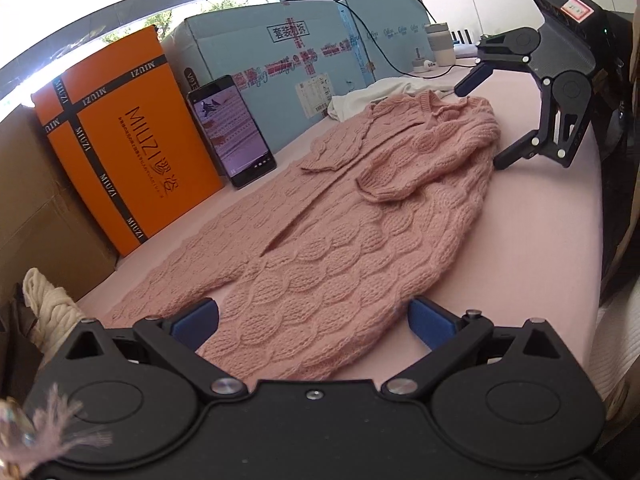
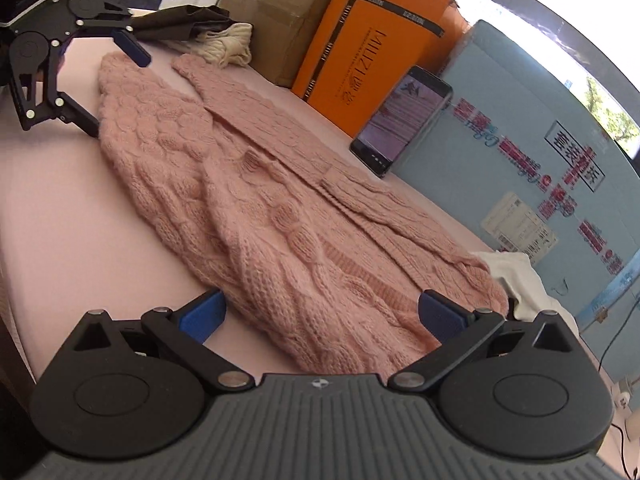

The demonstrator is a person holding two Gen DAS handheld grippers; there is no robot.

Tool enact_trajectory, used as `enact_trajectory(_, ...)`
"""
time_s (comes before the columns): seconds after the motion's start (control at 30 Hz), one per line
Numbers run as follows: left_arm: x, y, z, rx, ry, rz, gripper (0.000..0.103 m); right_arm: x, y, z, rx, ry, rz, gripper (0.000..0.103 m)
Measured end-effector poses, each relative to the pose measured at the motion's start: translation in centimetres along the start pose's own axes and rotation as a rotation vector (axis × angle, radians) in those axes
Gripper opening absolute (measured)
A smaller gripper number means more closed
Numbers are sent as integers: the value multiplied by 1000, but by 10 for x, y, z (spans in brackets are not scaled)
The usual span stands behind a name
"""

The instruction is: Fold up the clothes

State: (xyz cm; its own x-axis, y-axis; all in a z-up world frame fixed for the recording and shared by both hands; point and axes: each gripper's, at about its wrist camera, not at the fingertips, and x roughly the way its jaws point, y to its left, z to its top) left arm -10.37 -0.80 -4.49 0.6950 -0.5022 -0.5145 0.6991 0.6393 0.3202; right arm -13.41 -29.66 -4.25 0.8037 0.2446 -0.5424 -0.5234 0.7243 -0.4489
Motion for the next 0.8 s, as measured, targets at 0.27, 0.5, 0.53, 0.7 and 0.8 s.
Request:
enact_trajectory(0.27,28,-1,26,-121,10,-23,103,6,17,16,-73,-82,52,103)
enact_trajectory(0.5,37,36,33,-410,1,-28,103,-3,20,22,-80,-128,93,84)
enact_trajectory(0.53,38,35,33,-410,6,-26,103,-2,20,22,-80,-120,100,78)
enact_trajectory(0.7,42,37,32,-448,36,-5,103,3,19,20,-78,-87,125,58)
enact_trajectory(0.8,43,42,32,-471,33,2,103,2,20,20,-87,-85,129,58)
